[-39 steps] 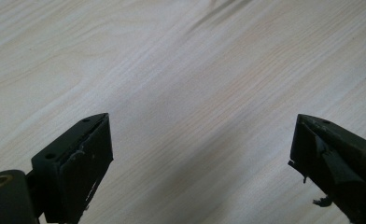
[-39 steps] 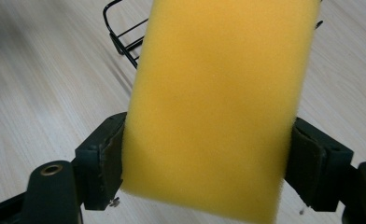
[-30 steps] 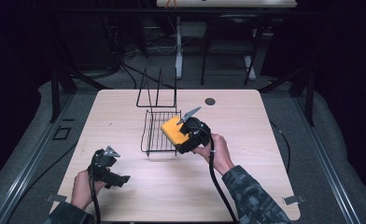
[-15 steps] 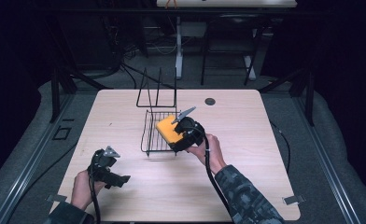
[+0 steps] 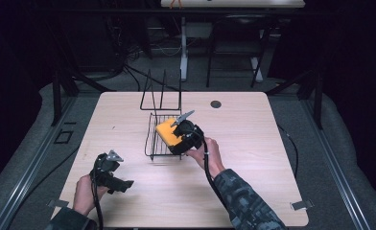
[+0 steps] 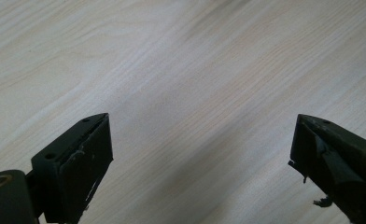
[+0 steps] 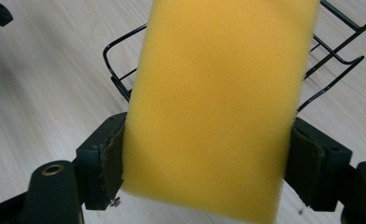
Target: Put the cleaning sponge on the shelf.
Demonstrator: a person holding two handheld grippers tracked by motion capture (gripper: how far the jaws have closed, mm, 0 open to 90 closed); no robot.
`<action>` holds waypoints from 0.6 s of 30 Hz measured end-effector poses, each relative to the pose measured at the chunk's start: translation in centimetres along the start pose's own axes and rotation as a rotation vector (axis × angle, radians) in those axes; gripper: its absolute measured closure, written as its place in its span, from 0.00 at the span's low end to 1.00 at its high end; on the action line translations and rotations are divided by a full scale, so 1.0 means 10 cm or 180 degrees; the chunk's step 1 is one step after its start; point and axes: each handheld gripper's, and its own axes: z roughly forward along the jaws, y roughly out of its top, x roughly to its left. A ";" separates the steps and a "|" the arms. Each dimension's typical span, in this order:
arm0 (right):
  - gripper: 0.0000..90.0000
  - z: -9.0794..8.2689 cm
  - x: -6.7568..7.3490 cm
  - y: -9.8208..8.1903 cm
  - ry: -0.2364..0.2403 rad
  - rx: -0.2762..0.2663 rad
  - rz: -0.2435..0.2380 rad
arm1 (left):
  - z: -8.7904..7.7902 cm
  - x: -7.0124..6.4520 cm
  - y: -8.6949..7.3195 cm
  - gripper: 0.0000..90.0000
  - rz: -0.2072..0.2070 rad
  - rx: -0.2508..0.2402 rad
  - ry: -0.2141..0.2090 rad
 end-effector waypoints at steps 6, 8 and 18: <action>0.25 0.15 0.03 0.04 0.0000 0.0044 0.0075 | 0.00 0.00 0.00 0.06 0.0008 -0.0001 0.0004; 0.25 0.22 0.04 0.06 -0.0032 0.0079 0.0056 | -0.01 0.00 0.00 0.07 0.0020 0.0001 -0.0006; 0.25 0.37 0.03 0.08 -0.0085 0.0139 0.0208 | 0.00 0.00 0.00 0.07 0.0018 0.0003 -0.0014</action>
